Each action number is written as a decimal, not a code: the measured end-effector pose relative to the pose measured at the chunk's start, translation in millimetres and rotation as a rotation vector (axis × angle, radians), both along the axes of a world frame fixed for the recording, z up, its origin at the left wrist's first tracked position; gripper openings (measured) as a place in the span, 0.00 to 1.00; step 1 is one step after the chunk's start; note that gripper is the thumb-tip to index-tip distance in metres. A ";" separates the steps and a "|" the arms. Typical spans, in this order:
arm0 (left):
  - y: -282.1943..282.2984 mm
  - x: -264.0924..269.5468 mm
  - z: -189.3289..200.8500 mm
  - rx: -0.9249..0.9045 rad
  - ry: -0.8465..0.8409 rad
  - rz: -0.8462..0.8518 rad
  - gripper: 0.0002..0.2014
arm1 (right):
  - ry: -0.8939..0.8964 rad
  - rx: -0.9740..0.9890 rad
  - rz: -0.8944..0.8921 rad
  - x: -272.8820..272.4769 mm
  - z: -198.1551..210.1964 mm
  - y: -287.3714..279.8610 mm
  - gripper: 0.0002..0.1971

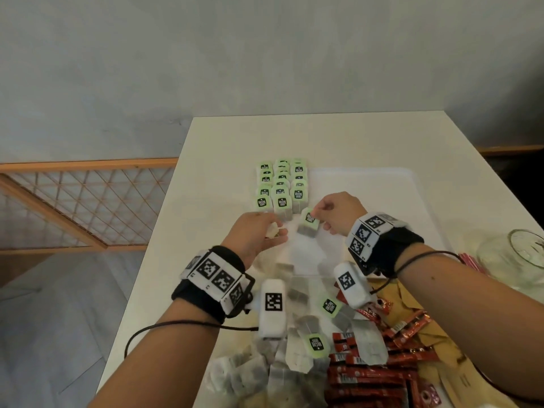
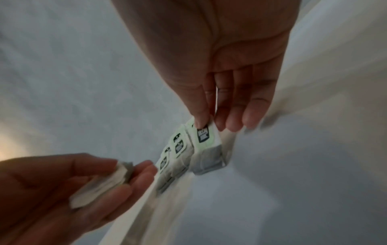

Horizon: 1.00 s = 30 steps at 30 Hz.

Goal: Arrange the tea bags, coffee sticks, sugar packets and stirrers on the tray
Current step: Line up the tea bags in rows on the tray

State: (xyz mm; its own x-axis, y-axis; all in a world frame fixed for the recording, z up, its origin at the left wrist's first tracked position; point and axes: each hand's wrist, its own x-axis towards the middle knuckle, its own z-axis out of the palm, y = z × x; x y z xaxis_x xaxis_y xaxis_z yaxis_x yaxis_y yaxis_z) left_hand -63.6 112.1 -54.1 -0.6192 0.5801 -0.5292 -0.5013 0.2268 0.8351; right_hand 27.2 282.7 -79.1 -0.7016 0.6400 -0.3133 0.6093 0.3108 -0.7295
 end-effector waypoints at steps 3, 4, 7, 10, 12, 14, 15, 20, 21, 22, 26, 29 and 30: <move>-4.0 -16.2 -7.0 -0.050 0.102 0.025 0.08 | 0.012 0.122 0.025 -15.9 2.3 8.1 0.05; -4.9 -20.8 -9.4 -0.065 0.130 0.031 0.10 | 0.011 0.149 0.037 -20.6 3.3 10.2 0.04; -7.1 -30.0 -13.4 -0.104 0.190 0.006 0.11 | 0.014 0.187 0.064 -32.4 6.1 13.9 0.04; -6.4 -32.5 -13.3 -0.151 0.238 -0.042 0.12 | 0.009 0.192 0.078 -39.0 5.2 15.2 0.07; -3.9 -31.8 -11.5 -0.188 0.267 -0.058 0.13 | 0.014 0.157 0.052 -38.5 5.5 14.9 0.03; 0.3 -29.3 -6.4 -0.187 0.229 -0.055 0.13 | 0.034 0.153 0.023 -33.7 7.8 14.8 0.11; 2.2 -26.8 -2.5 -0.169 0.193 -0.049 0.13 | 0.059 0.166 0.015 -29.1 10.6 13.4 0.13; 10.2 -6.2 22.0 0.024 -0.002 -0.086 0.12 | 0.368 0.062 0.157 12.2 32.6 -11.5 0.15; 11.7 -0.8 27.7 0.048 -0.021 -0.089 0.13 | 0.414 0.036 0.198 21.7 37.3 -15.5 0.15; 13.1 4.6 33.4 0.066 -0.029 -0.094 0.13 | 0.449 0.015 0.232 29.7 41.5 -18.3 0.15; 17.4 30.0 47.9 0.118 -0.042 -0.126 0.12 | 0.528 0.036 0.331 55.4 50.5 -25.1 0.16; 16.9 43.2 50.1 0.119 -0.019 -0.166 0.10 | 0.615 0.069 0.345 66.5 58.1 -32.7 0.13; 14.7 45.8 50.3 0.111 -0.024 -0.197 0.10 | 0.638 0.073 0.345 67.9 60.2 -34.4 0.11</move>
